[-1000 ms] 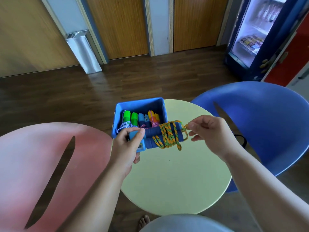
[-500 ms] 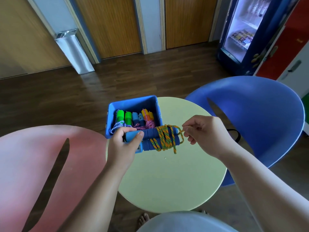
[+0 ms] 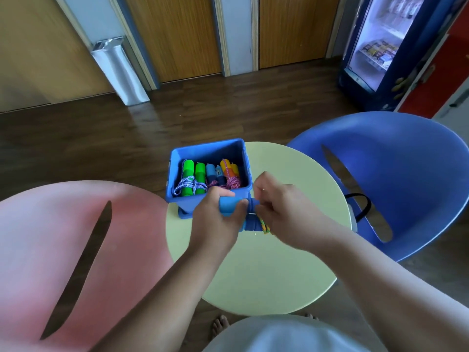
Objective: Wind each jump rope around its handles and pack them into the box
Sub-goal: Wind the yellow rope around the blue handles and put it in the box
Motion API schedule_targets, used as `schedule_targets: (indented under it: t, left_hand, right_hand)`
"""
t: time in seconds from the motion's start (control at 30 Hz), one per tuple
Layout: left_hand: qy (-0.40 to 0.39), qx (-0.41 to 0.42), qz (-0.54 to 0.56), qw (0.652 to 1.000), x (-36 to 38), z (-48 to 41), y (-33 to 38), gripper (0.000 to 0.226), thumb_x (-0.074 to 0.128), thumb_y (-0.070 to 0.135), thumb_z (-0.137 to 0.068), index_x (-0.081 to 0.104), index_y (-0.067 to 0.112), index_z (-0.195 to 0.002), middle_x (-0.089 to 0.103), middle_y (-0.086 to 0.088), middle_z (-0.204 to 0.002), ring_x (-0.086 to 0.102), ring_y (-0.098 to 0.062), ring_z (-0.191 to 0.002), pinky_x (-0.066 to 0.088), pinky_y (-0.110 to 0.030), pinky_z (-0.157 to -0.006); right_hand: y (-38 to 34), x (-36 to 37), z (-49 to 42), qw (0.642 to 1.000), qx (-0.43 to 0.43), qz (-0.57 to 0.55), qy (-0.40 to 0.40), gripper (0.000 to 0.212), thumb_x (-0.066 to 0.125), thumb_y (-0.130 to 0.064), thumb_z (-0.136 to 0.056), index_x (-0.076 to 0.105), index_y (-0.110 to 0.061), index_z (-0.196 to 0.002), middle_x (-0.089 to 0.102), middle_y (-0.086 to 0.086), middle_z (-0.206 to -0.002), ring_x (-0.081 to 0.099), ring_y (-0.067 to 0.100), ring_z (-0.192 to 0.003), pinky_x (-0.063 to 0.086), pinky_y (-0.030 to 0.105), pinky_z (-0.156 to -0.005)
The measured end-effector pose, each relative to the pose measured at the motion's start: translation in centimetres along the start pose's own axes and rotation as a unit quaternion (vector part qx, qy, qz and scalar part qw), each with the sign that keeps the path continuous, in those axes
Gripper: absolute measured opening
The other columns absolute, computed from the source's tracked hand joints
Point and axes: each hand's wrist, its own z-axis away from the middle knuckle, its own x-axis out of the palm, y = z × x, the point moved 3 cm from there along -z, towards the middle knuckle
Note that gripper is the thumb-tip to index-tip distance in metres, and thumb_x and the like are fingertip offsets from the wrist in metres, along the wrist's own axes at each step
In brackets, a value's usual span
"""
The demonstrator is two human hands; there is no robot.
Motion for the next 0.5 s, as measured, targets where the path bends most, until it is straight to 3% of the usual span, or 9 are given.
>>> schedule_targets:
  t: [0.13,0.2,0.33,0.37,0.43,0.5]
  left_hand:
    - [0.017,-0.041,0.044,0.998,-0.7,-0.9,-0.9,0.016,0.078,0.034,-0.089,0.064,0.029,-0.094,0.068,0.016,-0.090,0.062,0.008,-0.080,0.045,-0.011,-0.064]
    - [0.019,-0.063,0.081,0.995,-0.8,-1.5,-1.6,0.015,0.078,0.035,-0.089,0.065,0.030,-0.093,0.069,0.015,-0.092,0.064,0.003,-0.082,0.053,-0.025,-0.073]
    - [0.023,-0.084,0.116,0.989,-0.7,-1.7,-2.2,0.014,0.078,0.036,-0.089,0.067,0.030,-0.093,0.070,0.012,-0.088,0.066,-0.006,-0.077,0.055,-0.035,-0.070]
    - [0.021,-0.091,0.129,0.987,-0.7,-1.7,-2.3,0.014,0.079,0.037,-0.088,0.067,0.031,-0.093,0.070,0.012,-0.085,0.065,-0.009,-0.073,0.052,-0.036,-0.065]
    - [0.017,-0.107,0.161,0.981,-0.9,-1.8,-2.5,0.015,0.078,0.042,-0.085,0.068,0.034,-0.091,0.068,0.014,-0.079,0.059,-0.013,-0.064,0.044,-0.034,-0.057]
    - [0.016,-0.118,0.176,0.977,-1.0,-1.9,-2.6,0.015,0.078,0.044,-0.085,0.067,0.036,-0.091,0.067,0.015,-0.078,0.056,-0.014,-0.062,0.041,-0.032,-0.057]
  right_hand:
    - [-0.2,0.8,-1.0,0.999,0.017,-0.032,0.016,0.023,0.056,-0.007,-0.096,0.041,-0.023,-0.089,0.058,0.002,-0.067,0.048,0.022,-0.060,0.044,0.041,-0.055]
    - [0.1,0.6,-1.6,0.998,0.050,-0.039,0.012,0.018,0.061,-0.014,-0.097,0.045,-0.023,-0.094,0.067,0.003,-0.072,0.058,0.021,-0.065,0.049,0.040,-0.059]
    - [0.8,-0.5,-1.7,0.991,0.091,-0.098,0.017,0.007,0.065,-0.023,-0.096,0.062,-0.022,-0.090,0.073,-0.001,-0.077,0.059,0.010,-0.062,0.047,0.028,-0.054]
    - [1.0,-1.0,-1.6,0.989,0.094,-0.107,0.048,0.011,0.060,-0.023,-0.098,0.064,-0.022,-0.088,0.072,-0.002,-0.080,0.061,0.011,-0.066,0.048,0.027,-0.056]
    - [2.1,-2.1,-1.6,0.979,0.120,-0.088,0.142,0.016,0.052,-0.025,-0.103,0.064,-0.020,-0.093,0.068,0.000,-0.091,0.060,0.004,-0.074,0.044,0.011,-0.058]
    - [3.2,-2.0,-1.6,0.966,0.179,-0.092,0.165,0.021,0.047,-0.037,-0.106,0.061,-0.021,-0.109,0.063,0.002,-0.106,0.058,0.000,-0.085,0.041,0.006,-0.058]
